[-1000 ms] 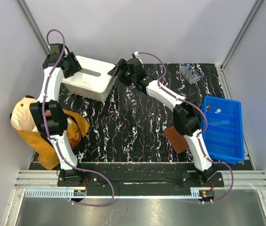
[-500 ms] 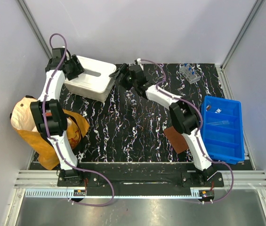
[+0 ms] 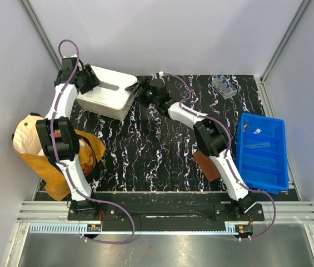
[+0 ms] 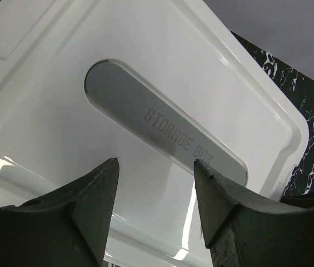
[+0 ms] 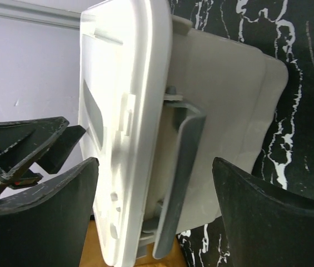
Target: Organize the chemistry lab equipment
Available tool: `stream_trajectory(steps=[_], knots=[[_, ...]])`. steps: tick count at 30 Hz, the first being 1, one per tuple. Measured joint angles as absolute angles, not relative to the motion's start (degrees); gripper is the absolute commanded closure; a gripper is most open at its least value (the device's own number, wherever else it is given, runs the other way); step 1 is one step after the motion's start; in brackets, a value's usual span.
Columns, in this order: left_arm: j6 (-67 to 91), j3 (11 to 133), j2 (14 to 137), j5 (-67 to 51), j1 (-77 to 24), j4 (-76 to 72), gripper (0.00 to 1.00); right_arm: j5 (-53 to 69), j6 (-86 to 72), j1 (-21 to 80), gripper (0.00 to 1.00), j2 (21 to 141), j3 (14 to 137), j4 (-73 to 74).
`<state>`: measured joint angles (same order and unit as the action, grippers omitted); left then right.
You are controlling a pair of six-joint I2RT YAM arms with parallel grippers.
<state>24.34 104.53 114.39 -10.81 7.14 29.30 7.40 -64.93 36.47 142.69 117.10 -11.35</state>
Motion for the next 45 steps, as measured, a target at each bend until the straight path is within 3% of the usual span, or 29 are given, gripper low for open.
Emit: stream_trajectory(steps=[6, 13, 21, 35, 45], knots=[[24.5, 104.1, 114.4, -11.0, 7.1, 28.4, 0.39, 6.9, -66.1, 37.2, 0.15, 142.8, 118.7, -10.8], [24.6, 103.6, 114.4, -11.7, 7.2, 27.2, 0.39, 4.6, -65.4, 37.9, 0.22, 147.1, 131.1, 1.7], [24.7, 103.5, 114.4, -12.2, 7.2, 26.8, 0.39, -1.4, -61.3, 39.4, 0.4, 149.1, 140.2, 14.8], [25.7, 102.9, 114.4, -14.2, 7.2, 25.9, 0.39, -7.6, -56.5, 41.1, 0.71, 150.3, 146.1, 20.5], [25.3, 103.7, 114.4, -15.2, 7.7, 26.9, 0.31, -9.7, -53.5, 41.5, 0.72, 150.8, 146.8, 20.1]])
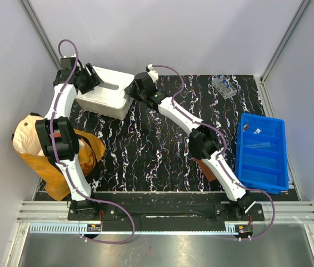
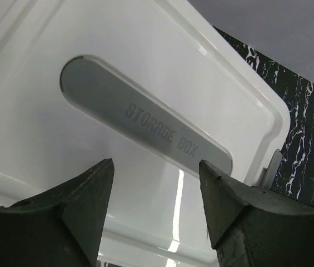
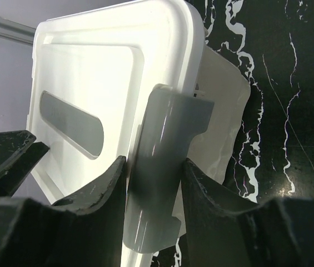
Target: Organize the chemistry lab equipment
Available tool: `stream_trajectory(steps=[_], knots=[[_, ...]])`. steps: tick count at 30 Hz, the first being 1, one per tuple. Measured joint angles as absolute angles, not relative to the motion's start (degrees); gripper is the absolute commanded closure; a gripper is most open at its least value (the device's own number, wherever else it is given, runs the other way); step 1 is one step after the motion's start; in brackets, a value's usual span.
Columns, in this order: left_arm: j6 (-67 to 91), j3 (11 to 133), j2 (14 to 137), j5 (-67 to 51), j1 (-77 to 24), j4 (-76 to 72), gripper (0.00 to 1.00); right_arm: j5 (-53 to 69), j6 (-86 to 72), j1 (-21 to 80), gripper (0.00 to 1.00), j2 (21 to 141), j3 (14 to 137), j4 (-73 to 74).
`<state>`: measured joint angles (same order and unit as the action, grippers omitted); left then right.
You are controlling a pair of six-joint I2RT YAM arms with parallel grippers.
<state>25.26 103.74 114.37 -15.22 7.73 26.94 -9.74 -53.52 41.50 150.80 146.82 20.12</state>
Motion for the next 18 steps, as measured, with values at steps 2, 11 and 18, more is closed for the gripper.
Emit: stream_trajectory(steps=[2, 11, 18], knots=[[24.4, 105.1, 114.4, -15.0, 8.1, 29.6, 0.29, -10.3, -52.6, 41.6, 0.73, 150.1, 145.4, 19.0], [20.1, 111.1, 114.4, -11.5, 14.5, 37.9, 0.2, -9.5, -50.2, 40.9, 0.74, 144.8, 136.5, 15.9], [16.9, 115.4, 114.7, -10.3, 17.7, 38.1, 0.16, -5.4, -49.1, 38.4, 0.74, 139.1, 126.7, 12.6]])
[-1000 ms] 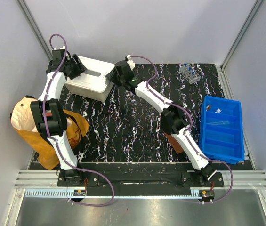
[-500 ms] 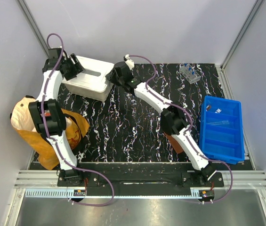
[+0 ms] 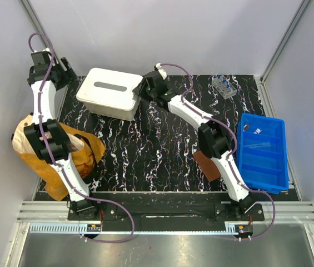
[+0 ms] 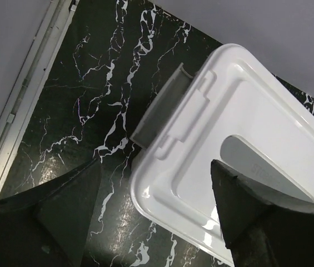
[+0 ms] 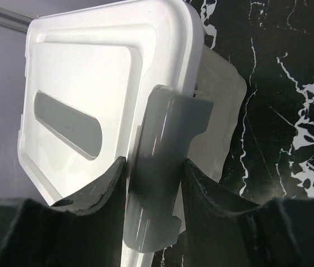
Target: Organize the chemistry lab equipment
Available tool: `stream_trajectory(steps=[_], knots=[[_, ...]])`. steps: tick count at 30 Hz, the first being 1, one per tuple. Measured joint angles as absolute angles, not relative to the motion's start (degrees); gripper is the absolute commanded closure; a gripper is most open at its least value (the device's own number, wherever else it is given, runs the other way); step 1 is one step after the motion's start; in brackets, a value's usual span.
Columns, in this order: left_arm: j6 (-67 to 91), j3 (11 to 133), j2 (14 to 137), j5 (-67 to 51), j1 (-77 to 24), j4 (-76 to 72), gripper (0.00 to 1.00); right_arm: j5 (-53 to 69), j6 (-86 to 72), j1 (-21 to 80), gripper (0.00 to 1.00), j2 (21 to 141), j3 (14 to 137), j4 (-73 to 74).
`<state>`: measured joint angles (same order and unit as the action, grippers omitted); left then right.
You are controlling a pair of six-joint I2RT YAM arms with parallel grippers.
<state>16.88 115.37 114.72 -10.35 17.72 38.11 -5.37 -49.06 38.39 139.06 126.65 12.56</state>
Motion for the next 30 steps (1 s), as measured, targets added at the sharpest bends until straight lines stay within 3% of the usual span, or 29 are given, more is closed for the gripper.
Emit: stream_trajectory(steps=[12, 30], knots=[[15.3, 118.6, 124.5, -20.5, 19.3, 36.3, 0.12, 0.6, -48.2, 35.5, 0.75, 138.0, 123.7, 9.4], [24.4, 112.9, 126.6, -36.8, 21.8, 27.5, 0.09, 3.4, -48.1, 34.9, 0.74, 138.0, 123.6, 7.9]])
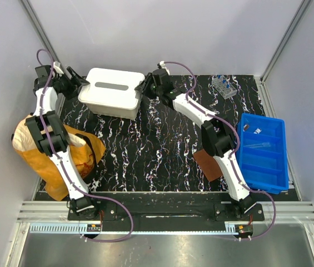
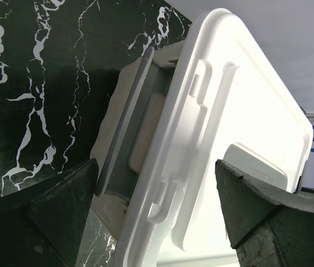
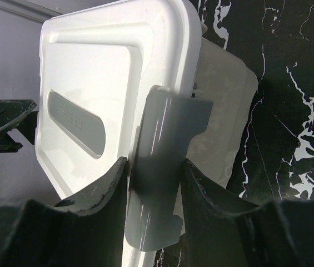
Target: Organize the chemistry lab equipment
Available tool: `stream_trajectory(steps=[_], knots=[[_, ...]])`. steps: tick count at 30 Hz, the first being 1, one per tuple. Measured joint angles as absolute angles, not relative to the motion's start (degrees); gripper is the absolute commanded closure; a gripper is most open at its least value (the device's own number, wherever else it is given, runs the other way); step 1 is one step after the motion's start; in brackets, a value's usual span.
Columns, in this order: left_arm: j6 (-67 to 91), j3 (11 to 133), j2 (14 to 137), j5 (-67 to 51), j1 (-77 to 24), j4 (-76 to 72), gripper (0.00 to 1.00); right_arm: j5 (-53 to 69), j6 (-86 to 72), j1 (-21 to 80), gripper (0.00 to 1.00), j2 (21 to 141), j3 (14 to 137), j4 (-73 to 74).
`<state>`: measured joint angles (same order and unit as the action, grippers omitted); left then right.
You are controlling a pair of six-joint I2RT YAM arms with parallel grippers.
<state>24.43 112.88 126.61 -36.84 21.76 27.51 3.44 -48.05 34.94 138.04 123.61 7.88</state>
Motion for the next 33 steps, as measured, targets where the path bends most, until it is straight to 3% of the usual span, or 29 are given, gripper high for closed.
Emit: stream_trajectory(steps=[12, 29, 33], knots=[[32.1, 107.6, 127.5, -41.8, 22.0, 15.1, 0.1, 5.8, -49.5, 34.2, 0.74, 138.8, 124.4, 7.3], [33.3, 107.8, 128.8, -41.8, 21.9, 15.7, 0.09, 7.7, -50.7, 33.1, 0.74, 139.7, 125.4, 7.1], [36.6, 105.6, 128.8, -43.8, 21.9, 11.9, 0.17, 8.2, -50.8, 32.9, 0.74, 139.9, 125.9, 7.2]])
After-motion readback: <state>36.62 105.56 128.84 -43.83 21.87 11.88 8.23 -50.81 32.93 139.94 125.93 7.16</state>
